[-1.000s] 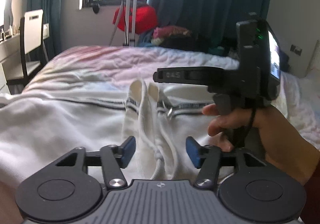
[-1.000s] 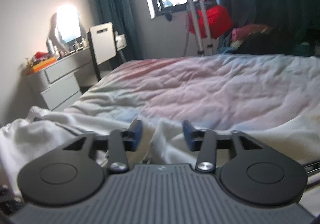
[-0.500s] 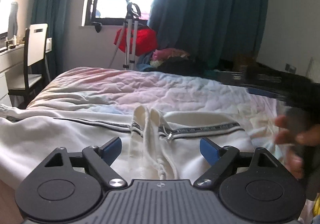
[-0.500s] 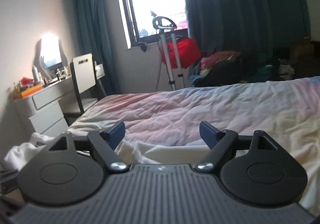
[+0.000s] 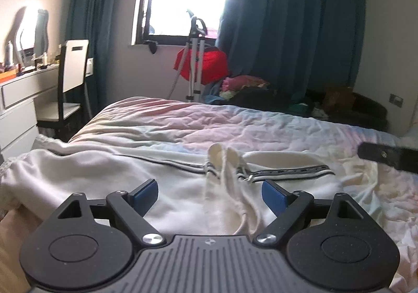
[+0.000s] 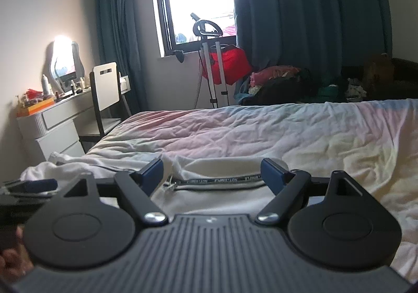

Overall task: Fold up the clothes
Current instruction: 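Release the pants with both grippers and move back from the bed, then grasp the ribbed cuff with the left gripper and lift it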

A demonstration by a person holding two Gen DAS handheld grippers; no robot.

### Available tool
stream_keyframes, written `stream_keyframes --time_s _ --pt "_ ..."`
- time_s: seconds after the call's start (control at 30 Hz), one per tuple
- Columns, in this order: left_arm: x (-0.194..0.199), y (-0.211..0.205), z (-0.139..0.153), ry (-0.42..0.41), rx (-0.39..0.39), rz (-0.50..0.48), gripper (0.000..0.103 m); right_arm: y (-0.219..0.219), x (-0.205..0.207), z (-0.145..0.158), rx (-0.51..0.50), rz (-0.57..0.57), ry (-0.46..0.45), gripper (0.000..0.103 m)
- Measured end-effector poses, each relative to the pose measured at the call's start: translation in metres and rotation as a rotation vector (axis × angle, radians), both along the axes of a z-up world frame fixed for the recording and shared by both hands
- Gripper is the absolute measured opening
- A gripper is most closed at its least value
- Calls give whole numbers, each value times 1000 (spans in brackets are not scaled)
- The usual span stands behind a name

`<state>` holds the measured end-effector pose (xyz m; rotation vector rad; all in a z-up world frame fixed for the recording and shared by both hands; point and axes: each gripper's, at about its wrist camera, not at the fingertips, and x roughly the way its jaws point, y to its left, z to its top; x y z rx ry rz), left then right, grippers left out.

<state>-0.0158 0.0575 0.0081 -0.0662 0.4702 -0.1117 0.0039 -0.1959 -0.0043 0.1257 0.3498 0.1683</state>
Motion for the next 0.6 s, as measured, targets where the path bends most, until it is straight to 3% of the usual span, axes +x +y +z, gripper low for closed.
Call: stream_keyframes --time_s 0.1,0.2,0.27,0.4,0.5,0.6 --pt "4 8 -1 24 -23 38 89 2 -2 -10 -3 11 11 83" --pt "6 24 -2 33 -49 164 91 3 1 -17 -3 1 32 83" --pt "10 45 -2 58 -95 266 93 3 3 -21 2 -15 43 83" --pt "27 101 -7 148 -269 421 93 -1 7 -29 13 -57 70 83" --pt "34 131 -11 217 -267 545 93 -4 7 -34 28 -73 83 83" --pt "37 165 -22 307 -418 593 93 -4 11 -42 33 -82 112 83"
